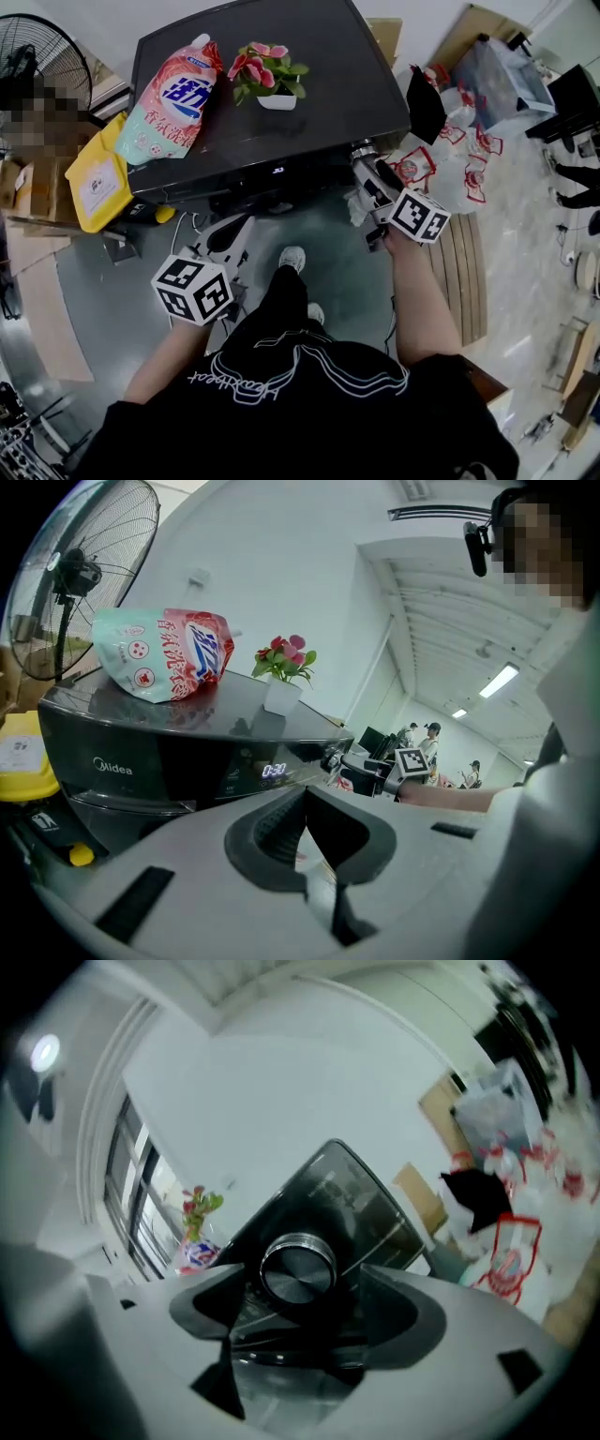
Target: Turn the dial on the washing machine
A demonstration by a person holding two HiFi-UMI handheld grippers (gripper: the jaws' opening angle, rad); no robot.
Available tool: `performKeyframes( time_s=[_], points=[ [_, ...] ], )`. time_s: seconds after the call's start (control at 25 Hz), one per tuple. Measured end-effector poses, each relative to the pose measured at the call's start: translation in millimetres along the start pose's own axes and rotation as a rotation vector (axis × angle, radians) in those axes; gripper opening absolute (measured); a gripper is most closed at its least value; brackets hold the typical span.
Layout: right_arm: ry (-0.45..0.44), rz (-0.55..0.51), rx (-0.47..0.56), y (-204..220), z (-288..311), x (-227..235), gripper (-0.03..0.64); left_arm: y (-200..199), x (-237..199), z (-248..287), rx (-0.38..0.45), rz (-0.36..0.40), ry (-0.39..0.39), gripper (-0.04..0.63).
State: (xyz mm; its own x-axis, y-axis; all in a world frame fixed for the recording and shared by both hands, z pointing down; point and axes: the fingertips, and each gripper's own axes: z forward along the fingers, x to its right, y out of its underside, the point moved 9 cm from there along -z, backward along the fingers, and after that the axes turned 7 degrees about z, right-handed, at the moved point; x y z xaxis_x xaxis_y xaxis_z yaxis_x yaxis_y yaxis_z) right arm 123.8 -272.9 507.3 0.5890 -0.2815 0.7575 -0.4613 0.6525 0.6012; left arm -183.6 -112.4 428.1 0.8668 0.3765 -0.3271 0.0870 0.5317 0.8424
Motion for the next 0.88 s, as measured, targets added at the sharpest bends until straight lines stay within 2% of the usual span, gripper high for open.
performKeyframes(
  time_s=[0.16, 0.24, 0.36, 0.48, 0.6, 0.88],
  points=[
    [0.157, -0.516, -0.047, 0.0, -1.3, -15.3, 0.390, 3.2, 1.9, 1.1, -0.004, -0.002, 0.004, 0.005],
    [0.211, -0.691, -0.061, 2.2, -0.2, -23.3, 0.390, 3.6, 2.6, 1.4, -0.004, -0.002, 0.005, 0.005],
    [0.268, -0.872, -0.058, 6.1, 1.8, -33.6, 0.387, 3.4, 3.0, 1.4, -0.002, -0.003, 0.004, 0.005],
    [0.310, -1.013, -0.048, 10.4, 4.9, -42.2, 0.370, 3.0, 3.2, 1.2, -0.001, -0.002, 0.002, 0.005],
    [0.343, -1.103, -0.043, 14.0, 9.6, -46.6, 0.359, 3.8, 2.0, 0.4, -0.001, -0.006, -0.003, 0.005],
    [0.374, -1.170, -0.041, 20.9, 19.7, -47.9, 0.316, 6.3, -1.9, -2.6, -0.010, -0.015, -0.016, 0.005]
  ],
)
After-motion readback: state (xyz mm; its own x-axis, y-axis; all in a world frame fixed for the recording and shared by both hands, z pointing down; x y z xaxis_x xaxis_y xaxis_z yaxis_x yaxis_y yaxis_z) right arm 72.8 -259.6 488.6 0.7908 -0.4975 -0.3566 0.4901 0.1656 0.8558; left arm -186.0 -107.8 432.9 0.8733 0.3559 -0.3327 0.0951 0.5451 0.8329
